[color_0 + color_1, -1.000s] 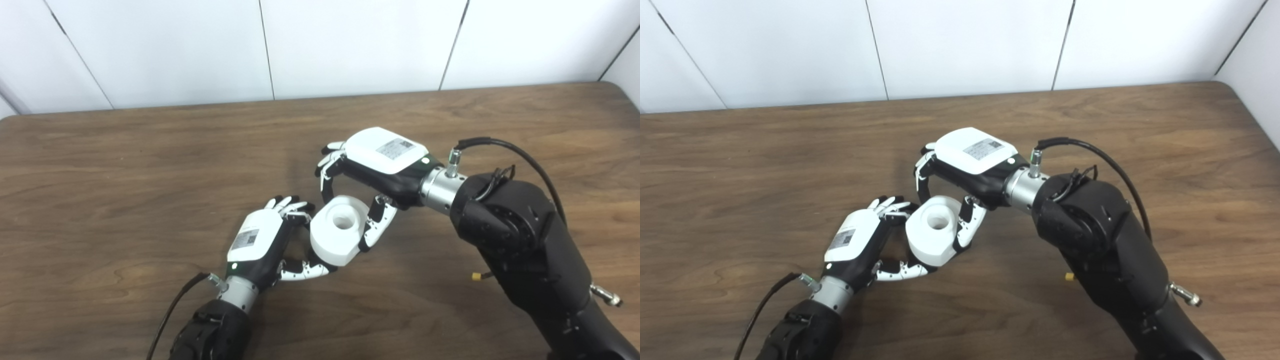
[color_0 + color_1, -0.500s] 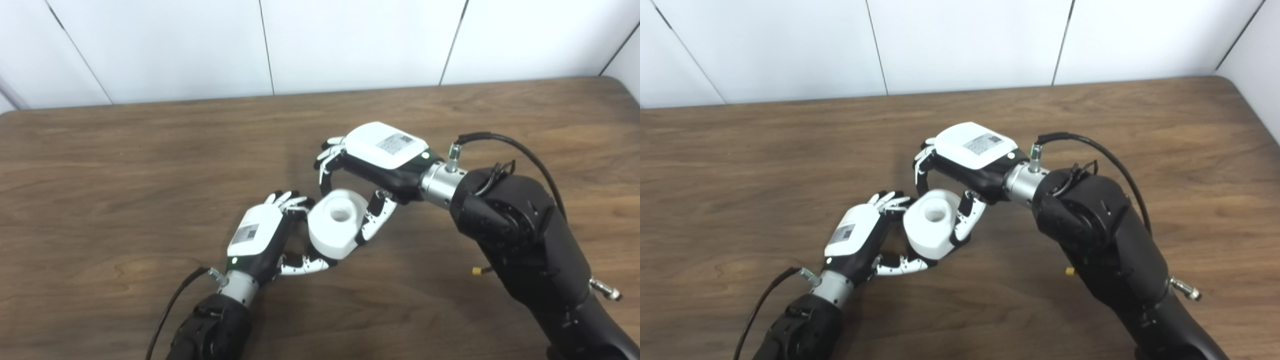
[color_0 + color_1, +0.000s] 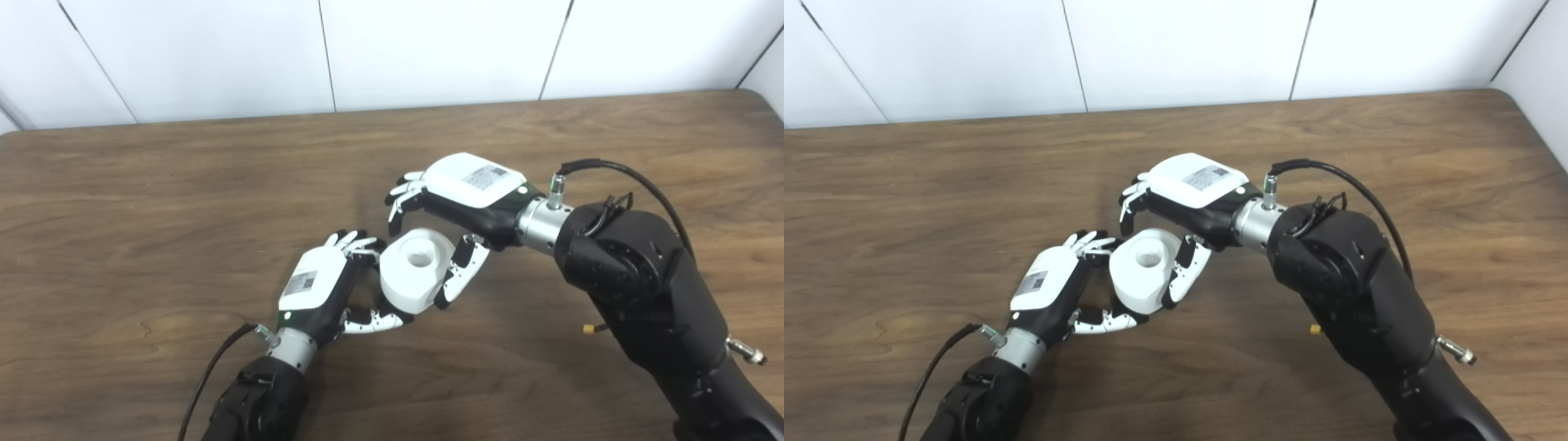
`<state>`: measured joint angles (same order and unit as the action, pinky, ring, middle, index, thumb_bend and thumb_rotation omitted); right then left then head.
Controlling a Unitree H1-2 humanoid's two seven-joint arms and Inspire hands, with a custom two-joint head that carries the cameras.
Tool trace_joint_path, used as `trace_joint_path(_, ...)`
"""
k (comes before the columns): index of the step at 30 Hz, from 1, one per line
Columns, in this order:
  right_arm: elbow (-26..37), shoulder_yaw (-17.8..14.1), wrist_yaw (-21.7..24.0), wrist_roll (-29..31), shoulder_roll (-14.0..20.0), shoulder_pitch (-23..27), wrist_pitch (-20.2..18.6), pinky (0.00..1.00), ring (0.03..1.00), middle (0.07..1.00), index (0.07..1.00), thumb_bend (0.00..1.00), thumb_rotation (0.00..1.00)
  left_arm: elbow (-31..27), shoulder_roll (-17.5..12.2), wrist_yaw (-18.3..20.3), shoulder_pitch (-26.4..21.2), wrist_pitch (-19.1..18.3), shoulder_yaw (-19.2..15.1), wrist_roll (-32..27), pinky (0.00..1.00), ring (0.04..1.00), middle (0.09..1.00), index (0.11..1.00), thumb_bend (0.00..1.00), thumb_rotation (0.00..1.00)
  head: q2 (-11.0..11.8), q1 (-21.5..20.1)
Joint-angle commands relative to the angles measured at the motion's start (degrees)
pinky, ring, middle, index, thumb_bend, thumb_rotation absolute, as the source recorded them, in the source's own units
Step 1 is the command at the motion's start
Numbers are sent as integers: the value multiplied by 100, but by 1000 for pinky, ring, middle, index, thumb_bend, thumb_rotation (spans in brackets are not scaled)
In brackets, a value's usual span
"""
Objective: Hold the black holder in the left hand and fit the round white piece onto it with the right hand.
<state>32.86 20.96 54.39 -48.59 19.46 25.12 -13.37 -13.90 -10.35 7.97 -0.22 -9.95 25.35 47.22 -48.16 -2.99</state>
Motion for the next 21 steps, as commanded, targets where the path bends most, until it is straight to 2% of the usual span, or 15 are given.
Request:
trace_joint_path(1,232,-96,58,17,38,273,-62,824,955,897,743,1000,304,108,-30,242,41,-10,95,14,972,928,822,488,517,55,6,-10)
trace_joint_path(9,321,-150,330,11,80,459,-224,874,1000,986,887,1000,338,115,-34,294,25,-60,100,30,981,931,824,488,518,55,6,-10)
trace_joint_path(21,391,-165,847,-1,218,674,-431,941,1000,1000,938,1000,389,181,-39,247,19,-9,61,-25,977,928,819,488,518,54,46,-27)
